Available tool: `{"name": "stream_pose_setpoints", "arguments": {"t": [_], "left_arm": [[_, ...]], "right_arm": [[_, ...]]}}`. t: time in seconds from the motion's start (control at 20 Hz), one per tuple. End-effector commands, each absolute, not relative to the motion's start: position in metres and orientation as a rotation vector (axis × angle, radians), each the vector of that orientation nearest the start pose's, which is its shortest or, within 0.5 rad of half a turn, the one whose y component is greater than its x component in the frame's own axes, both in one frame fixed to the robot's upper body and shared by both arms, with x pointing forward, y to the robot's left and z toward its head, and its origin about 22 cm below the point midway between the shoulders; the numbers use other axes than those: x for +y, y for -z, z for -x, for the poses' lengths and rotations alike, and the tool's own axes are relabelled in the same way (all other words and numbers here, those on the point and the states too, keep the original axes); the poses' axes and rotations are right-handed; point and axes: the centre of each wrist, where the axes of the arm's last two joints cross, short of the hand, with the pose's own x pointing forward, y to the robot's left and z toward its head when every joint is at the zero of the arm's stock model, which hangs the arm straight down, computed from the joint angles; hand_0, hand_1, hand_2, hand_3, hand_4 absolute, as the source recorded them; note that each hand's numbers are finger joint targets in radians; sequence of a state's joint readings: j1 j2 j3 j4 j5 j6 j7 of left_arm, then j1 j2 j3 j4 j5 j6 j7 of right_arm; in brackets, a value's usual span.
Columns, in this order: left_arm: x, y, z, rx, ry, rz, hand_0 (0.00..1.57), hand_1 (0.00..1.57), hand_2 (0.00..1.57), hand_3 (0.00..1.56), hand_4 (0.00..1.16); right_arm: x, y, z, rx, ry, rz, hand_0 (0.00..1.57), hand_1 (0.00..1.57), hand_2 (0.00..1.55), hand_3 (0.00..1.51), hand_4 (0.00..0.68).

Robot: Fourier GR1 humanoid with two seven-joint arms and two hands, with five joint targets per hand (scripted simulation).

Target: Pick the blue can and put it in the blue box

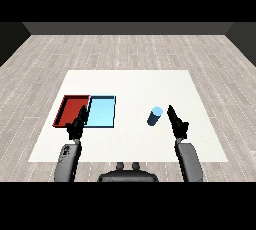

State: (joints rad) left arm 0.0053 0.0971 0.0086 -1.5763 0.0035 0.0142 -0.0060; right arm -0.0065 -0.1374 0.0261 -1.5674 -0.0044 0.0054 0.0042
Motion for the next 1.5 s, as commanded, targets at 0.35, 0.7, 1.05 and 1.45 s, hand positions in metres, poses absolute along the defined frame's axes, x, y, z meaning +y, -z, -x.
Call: {"name": "stream_pose_setpoints", "arguments": {"t": [0.35,0.7,1.05,1.45], "left_arm": [[0.249,-0.028,-0.245,-1.878,0.006,0.027,0.00,0.00,0.00,0.00,0.00],[0.236,0.001,-0.227,-1.904,0.005,0.081,0.00,0.00,0.00,0.00,0.00],[0.277,-0.009,-0.225,-1.918,0.006,0.082,0.00,0.00,0.00,0.00,0.00],[0.266,-0.010,-0.261,-1.907,-0.002,0.088,0.00,0.00,0.00,0.00,0.00]], "right_arm": [[-0.226,-0.007,-0.263,-1.805,-0.042,-0.141,0.00,0.00,0.00,0.00,0.000],[-0.270,-0.020,-0.274,-1.813,-0.051,-0.162,0.00,0.00,0.00,0.00,0.000],[-0.268,-0.001,-0.274,-1.806,-0.028,-0.152,0.00,0.00,0.00,0.00,0.000],[-0.254,-0.006,-0.281,-1.760,0.032,-0.105,0.00,0.00,0.00,0.00,0.000]]}}
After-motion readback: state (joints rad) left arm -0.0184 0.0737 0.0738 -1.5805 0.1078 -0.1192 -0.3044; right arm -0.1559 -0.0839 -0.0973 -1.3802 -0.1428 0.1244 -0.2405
